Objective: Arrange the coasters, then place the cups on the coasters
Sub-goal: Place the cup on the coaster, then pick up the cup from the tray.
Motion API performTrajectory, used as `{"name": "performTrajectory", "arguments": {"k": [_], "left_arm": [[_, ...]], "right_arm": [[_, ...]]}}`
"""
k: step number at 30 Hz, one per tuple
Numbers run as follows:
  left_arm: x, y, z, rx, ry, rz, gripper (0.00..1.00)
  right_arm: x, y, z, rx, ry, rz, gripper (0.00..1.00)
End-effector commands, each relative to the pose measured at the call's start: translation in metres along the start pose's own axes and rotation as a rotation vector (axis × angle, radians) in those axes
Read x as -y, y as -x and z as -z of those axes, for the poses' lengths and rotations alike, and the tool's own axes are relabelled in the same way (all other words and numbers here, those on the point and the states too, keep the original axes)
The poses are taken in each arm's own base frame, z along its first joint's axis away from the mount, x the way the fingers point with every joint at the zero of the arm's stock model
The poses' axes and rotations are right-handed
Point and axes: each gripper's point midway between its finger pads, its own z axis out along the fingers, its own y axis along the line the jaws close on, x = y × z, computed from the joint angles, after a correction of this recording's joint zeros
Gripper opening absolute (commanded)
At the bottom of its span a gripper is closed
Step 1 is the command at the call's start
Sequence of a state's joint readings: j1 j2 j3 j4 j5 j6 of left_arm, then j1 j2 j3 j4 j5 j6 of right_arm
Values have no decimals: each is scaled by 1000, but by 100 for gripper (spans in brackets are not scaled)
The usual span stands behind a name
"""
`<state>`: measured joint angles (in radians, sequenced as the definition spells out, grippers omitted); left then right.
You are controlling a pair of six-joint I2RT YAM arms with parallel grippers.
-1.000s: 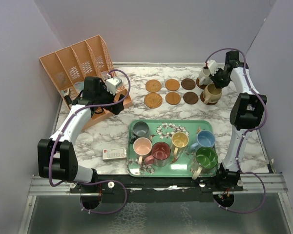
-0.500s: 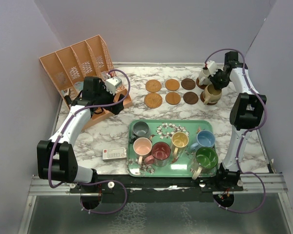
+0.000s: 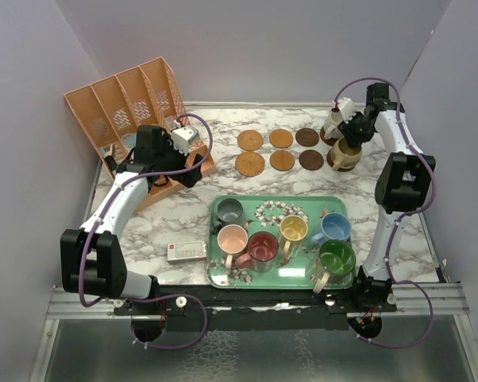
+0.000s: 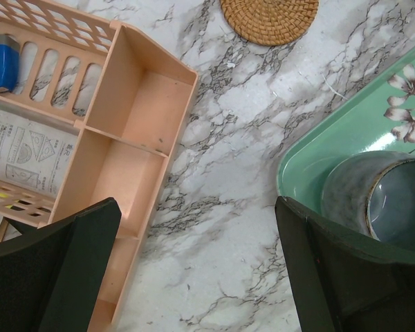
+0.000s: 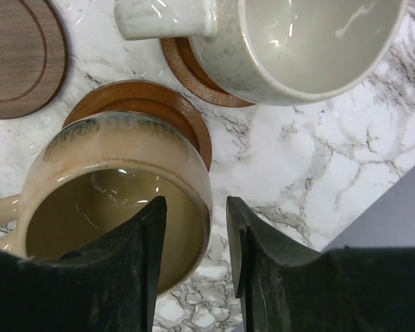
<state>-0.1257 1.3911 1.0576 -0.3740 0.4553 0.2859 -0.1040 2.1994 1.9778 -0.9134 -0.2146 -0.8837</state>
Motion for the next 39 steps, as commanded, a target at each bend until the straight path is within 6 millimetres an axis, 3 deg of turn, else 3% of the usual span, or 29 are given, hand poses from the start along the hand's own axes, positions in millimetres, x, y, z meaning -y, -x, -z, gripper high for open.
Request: {"name": "performTrajectory", "arguments": {"k": [1,6,13,17,20,25,31,39], "left_arm": [[3,13,7,52,-12,-23,99],[2,15,8,57,-4,-24,99],[6,22,13,61,-31,-25,99],[7,23,14,58,-37,-26,99],[7,23,13,54,-38,-23,99],[0,17,7,6,9,-22,99],[8,15,2,-25,32,-129,99],[24,13,-9,-28,-30,-111,99]], "right_arm": [[17,22,37,54,-105,-9,42],[17,38,60,119,-121,-36,47],[-3,59,98,241,-101,-72,62],[-20,65,124,298,-94,-67,64],[-48,68,142,341,-44,-56,67],[-106,52,157,359,44,-53,68],[-172,8,161,307,141,-96,68],[-226,-50,153,176,209,-106,66]]}}
